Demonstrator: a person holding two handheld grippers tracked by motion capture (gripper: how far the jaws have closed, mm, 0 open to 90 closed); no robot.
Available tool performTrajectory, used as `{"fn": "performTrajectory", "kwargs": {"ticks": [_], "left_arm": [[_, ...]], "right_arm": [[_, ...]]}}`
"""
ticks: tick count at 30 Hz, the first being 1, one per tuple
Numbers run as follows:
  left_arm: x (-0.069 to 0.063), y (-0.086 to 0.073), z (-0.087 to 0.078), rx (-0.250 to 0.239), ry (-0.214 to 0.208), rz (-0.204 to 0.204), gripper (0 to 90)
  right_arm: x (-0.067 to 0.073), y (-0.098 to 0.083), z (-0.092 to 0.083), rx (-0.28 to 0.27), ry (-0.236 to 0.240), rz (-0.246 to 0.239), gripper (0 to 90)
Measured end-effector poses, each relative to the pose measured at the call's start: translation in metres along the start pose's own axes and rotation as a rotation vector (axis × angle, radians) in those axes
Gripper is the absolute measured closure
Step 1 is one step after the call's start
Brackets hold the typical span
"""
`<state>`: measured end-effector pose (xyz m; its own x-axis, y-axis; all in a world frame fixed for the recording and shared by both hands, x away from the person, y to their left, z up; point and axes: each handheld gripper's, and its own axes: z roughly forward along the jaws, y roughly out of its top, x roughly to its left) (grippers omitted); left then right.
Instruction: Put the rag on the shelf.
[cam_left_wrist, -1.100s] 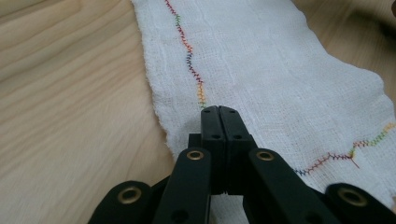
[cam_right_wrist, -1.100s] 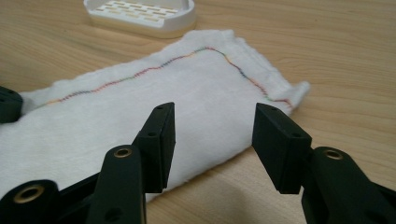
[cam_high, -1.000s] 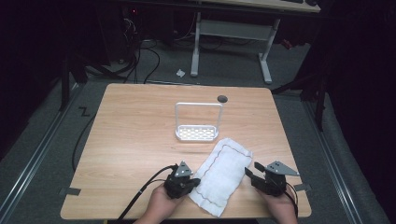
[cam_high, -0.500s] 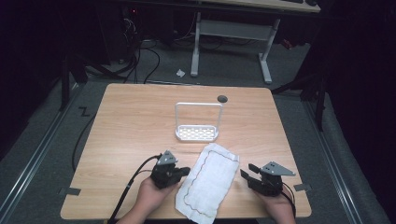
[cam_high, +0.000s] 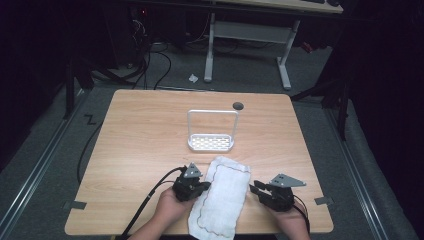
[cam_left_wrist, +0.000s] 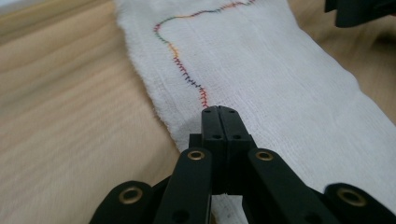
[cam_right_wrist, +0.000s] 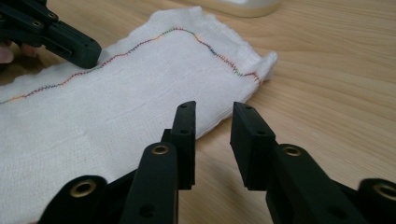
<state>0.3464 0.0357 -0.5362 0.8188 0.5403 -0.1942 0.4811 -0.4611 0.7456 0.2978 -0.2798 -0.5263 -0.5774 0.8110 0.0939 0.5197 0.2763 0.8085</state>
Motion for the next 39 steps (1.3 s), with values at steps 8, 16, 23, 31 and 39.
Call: {"fn": "performTrajectory", "kwargs": {"ticks": [8, 16, 23, 31, 39], "left_arm": [[-0.006, -0.032, -0.031, -0.015, -0.010, -0.012, 89.9], [0.004, -0.030, -0.029, -0.033, -0.025, -0.008, 89.8], [0.016, -0.020, -0.033, -0.095, 0.048, -0.046, 66.5], [0.055, 0.004, -0.012, -0.123, 0.172, -0.107, 54.4], [0.058, 0.016, 0.004, -0.108, 0.205, -0.104, 56.0]], "right_arm": [[0.035, 0.016, 0.030, 0.077, 0.079, -0.078, 86.0], [0.041, 0.028, 0.057, 0.121, 0.052, -0.091, 86.7], [0.037, 0.031, 0.058, 0.093, 0.061, -0.077, 81.8], [0.031, 0.026, 0.049, 0.061, 0.078, -0.061, 73.5], [0.028, 0.025, 0.046, 0.048, 0.071, -0.067, 69.2]]}}
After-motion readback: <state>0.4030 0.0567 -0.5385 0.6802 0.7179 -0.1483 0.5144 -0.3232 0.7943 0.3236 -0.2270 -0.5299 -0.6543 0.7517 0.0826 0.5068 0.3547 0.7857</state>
